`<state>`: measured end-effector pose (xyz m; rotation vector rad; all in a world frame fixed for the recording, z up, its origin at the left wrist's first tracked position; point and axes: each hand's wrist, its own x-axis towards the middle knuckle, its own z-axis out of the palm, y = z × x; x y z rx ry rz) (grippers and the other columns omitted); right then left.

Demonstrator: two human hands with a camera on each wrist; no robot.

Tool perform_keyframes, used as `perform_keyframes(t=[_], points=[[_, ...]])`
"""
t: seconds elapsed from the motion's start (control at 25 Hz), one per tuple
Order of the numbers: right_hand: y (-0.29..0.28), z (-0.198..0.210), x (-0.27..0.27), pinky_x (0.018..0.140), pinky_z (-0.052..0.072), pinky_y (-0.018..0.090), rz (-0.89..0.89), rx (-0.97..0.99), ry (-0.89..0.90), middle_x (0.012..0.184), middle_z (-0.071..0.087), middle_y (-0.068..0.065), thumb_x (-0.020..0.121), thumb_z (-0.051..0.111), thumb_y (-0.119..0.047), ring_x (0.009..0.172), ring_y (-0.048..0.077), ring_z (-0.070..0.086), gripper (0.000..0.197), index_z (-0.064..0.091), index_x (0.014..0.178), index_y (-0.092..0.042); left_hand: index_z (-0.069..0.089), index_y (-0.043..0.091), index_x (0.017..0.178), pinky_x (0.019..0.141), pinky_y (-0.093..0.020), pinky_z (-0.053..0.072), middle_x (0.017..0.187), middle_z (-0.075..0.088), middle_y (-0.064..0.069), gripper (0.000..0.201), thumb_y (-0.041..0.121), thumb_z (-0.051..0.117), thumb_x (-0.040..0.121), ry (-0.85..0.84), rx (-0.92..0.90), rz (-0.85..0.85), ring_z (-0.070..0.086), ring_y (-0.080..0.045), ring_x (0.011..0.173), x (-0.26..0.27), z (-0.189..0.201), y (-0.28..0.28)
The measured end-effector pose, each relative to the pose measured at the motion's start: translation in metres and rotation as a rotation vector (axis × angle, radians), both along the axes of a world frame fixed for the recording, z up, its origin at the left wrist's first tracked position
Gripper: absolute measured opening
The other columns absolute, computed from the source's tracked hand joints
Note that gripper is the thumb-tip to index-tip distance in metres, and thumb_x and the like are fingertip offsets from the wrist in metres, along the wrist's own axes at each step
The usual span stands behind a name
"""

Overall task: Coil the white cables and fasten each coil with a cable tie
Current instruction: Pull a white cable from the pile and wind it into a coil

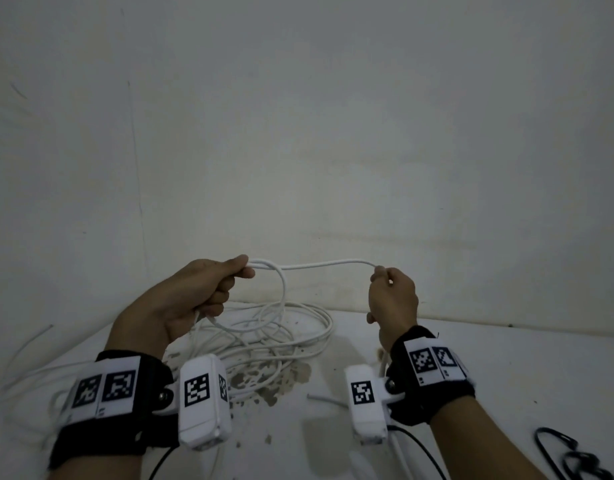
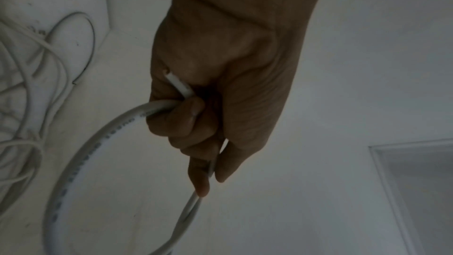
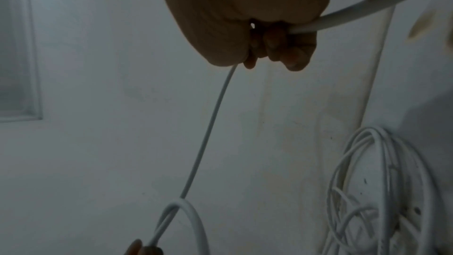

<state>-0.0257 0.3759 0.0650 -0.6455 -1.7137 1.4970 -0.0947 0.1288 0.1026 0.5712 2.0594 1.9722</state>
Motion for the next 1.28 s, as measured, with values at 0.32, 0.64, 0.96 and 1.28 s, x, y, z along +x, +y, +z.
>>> perform_keyframes(t=[0.32,0.64,0.96,1.28], points=[[-0.026,0.012,0.006,0.112,0.030,0.054,0.350,0.717,-0.128,0.119,0.063,-0.011,0.101,0.042,-0.047,0.123,0.016,0.051,0.030,0.058,0.123,-0.037,0.066,0.004,0.103,0.035,-0.015,0.017,0.061,0.028,0.007,0.040,0.041,0.056,0.089,-0.024,0.098,-0.130,0.018,-0.002,0.041,0.007,0.004,0.011],[-0.023,0.018,0.007,0.055,0.030,0.025,0.461,0.594,0.067,0.051,0.039,-0.012,0.099,0.052,-0.049,0.046,0.006,0.032,0.035,0.062,0.085,-0.018,0.067,0.005,0.112,0.056,-0.020,0.049,0.070,0.058,-0.001,0.023,0.009,0.053,0.094,0.073,0.202,-0.150,0.055,-0.010,0.057,0.004,-0.004,0.016],[-0.014,0.007,0.004,0.048,0.031,0.015,0.278,0.349,0.086,0.052,0.040,-0.013,0.097,0.055,-0.050,0.043,0.004,0.036,0.038,0.060,0.085,-0.014,0.064,0.004,0.124,0.068,-0.031,0.061,0.102,0.074,-0.008,0.033,0.001,0.063,0.091,0.435,0.006,0.039,0.074,-0.019,0.087,0.003,-0.014,0.035],[-0.007,0.004,0.007,0.048,0.027,0.016,0.268,0.257,0.106,0.042,0.033,-0.016,0.093,0.060,-0.050,0.043,0.004,0.030,0.043,0.056,0.083,-0.008,0.063,0.011,0.125,0.063,-0.021,0.055,0.110,0.074,-0.003,0.038,-0.007,0.056,0.092,0.371,0.122,-0.147,0.072,-0.020,0.095,0.005,-0.017,0.031]])
